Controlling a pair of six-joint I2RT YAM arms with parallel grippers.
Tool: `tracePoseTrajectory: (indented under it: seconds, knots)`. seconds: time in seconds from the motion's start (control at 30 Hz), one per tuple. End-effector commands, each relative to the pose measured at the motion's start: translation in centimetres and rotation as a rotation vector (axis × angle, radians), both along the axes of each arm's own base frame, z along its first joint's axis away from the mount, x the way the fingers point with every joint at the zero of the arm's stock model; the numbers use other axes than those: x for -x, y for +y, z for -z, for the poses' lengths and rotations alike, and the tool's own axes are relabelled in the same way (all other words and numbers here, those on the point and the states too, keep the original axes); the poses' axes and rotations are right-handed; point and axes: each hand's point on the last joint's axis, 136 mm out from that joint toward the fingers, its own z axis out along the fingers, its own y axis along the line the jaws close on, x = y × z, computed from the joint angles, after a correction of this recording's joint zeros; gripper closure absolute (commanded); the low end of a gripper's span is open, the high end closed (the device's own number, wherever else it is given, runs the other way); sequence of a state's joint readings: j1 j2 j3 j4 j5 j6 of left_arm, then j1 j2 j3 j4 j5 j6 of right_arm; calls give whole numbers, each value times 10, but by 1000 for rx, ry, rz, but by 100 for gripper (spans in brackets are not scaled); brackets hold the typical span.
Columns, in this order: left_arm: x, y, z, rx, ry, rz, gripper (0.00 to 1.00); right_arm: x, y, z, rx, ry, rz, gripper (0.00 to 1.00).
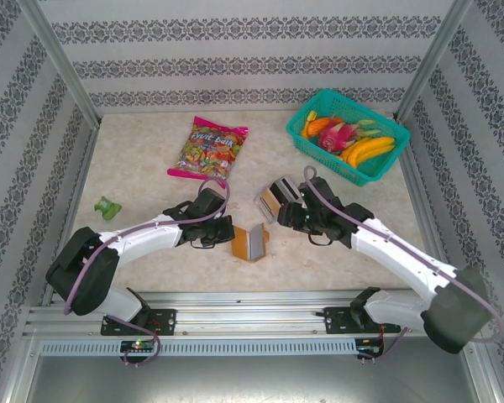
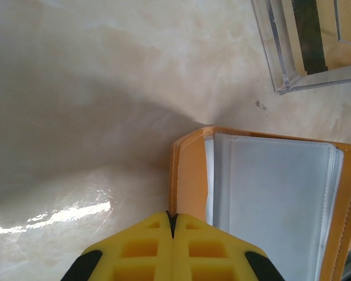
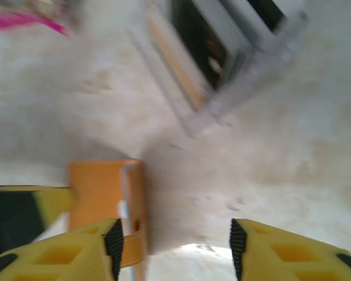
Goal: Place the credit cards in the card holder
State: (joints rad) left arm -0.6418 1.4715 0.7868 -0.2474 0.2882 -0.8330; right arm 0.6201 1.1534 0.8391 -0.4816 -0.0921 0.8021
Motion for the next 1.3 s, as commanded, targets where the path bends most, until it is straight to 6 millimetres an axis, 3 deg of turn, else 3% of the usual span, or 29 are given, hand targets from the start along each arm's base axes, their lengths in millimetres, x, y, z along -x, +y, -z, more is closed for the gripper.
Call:
tracePoseTrajectory:
  seconds: [0.0,0.1,0.23,0.47,0.67,0.87,0.97,1.03,1.07,1.2,1.27]
  knots:
    - [-4,-8,-16,33,-36,28,100,5,39,-22,-129,-37,-138,56]
    - [-5,-10,-18,48,-40,22,100,12,71,-23,-169,-1,-238,69]
    - [-6,-13,-22,67,-48,26,100,18,104,-14,-144,40,-322,70]
    - [-7,-15,-31,86,-66,28,100,23,124,12,-25,109,-379,72]
    - [-7,-13,-33,89,-76,17,100,24,110,46,128,173,-327,77]
    - [-6,-12,-30,86,-71,16,100,22,100,88,87,275,-252,78]
    - [-5,-11,-25,74,-61,16,100,21,87,105,174,284,-238,70]
    - [-4,-9,-22,66,-57,14,100,22,88,111,202,288,-271,52]
    - [-4,-8,-20,60,-56,10,100,22,88,115,224,289,-273,49]
    - [-2,-2,-14,33,-48,-8,100,26,92,135,308,324,-289,46]
    - [-2,19,-6,-54,-40,-91,93,30,82,144,446,333,-281,42]
